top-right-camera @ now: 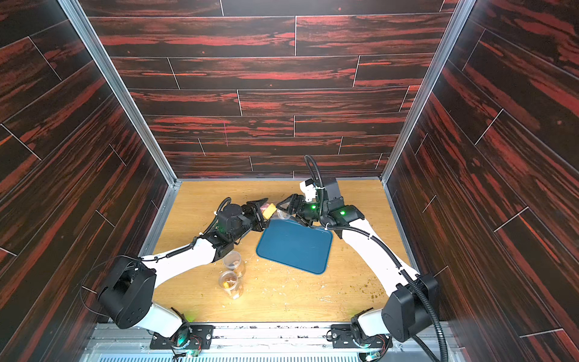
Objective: Pour the cookies out of the jar
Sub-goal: Unscrew the lid from the jar.
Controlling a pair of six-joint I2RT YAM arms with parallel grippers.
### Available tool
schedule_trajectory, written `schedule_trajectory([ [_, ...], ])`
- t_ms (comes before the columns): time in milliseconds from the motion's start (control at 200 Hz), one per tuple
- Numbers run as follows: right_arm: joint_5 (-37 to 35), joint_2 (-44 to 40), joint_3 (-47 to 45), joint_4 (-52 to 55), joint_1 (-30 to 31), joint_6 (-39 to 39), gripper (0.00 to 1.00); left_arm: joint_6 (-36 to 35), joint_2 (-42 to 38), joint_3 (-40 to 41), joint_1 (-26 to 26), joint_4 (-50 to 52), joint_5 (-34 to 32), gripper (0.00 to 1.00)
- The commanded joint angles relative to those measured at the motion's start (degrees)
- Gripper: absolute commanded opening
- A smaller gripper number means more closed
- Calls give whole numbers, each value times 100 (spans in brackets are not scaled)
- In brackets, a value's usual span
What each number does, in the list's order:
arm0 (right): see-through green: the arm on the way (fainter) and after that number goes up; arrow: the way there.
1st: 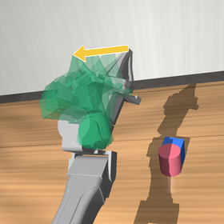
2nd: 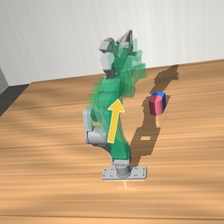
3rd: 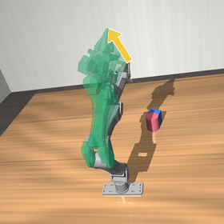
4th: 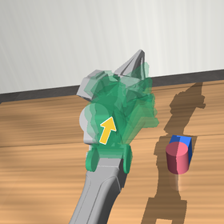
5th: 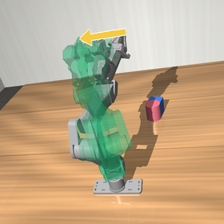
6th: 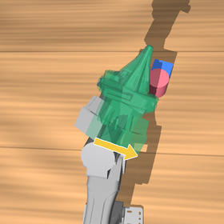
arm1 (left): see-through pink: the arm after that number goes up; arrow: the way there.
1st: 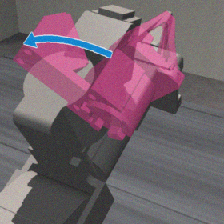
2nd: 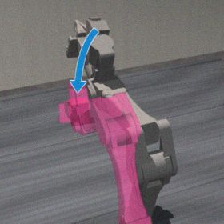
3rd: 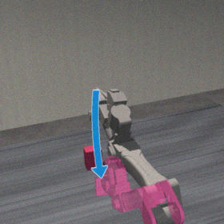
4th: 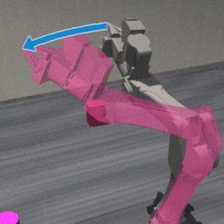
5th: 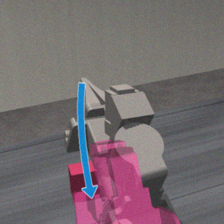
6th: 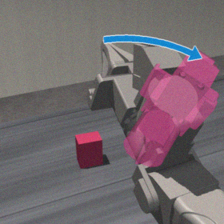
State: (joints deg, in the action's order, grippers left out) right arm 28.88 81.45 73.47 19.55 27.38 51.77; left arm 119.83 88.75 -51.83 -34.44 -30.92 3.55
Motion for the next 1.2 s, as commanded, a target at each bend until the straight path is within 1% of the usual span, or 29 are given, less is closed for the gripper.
schedule_trajectory([
  [0, 81, -76, -70, -109, 22, -165, 65, 417, -227, 63, 25, -163, -59, 53],
  [85, 78, -132, -65, -113, 22, -466, 65, 488, -227, 124, 25, -252, -74, 53],
  [286, 32, -255, -37, 20, 24, -1473, 65, 532, -238, 173, 25, -301, -37, 53],
  [456, 202, -208, 88, 247, 27, -2563, 63, 565, -194, 165, 25, -337, 49, 52],
  [666, 85, -292, 81, 355, 23, -3735, 64, 550, -129, 97, 29, -310, 143, 52],
  [746, 60, -393, -26, 192, 31, -4131, 64, 550, -90, 86, 25, -310, 171, 52],
  [842, 85, -660, -380, -291, 31, -4657, 64, 567, -55, 64, 25, -336, 190, 52],
  [992, 491, -1120, -1137, -1159, 32, -5598, 64, 602, -32, 70, 33, -387, 215, 52],
  [1052, 581, -1158, -1235, -1201, 31, -5949, 64, 609, -16, 80, 33, -397, 225, 52],
  [1197, 507, -1026, -1120, -876, 24, -6403, 65, 612, -49, 129, 38, -398, 225, 52],
])
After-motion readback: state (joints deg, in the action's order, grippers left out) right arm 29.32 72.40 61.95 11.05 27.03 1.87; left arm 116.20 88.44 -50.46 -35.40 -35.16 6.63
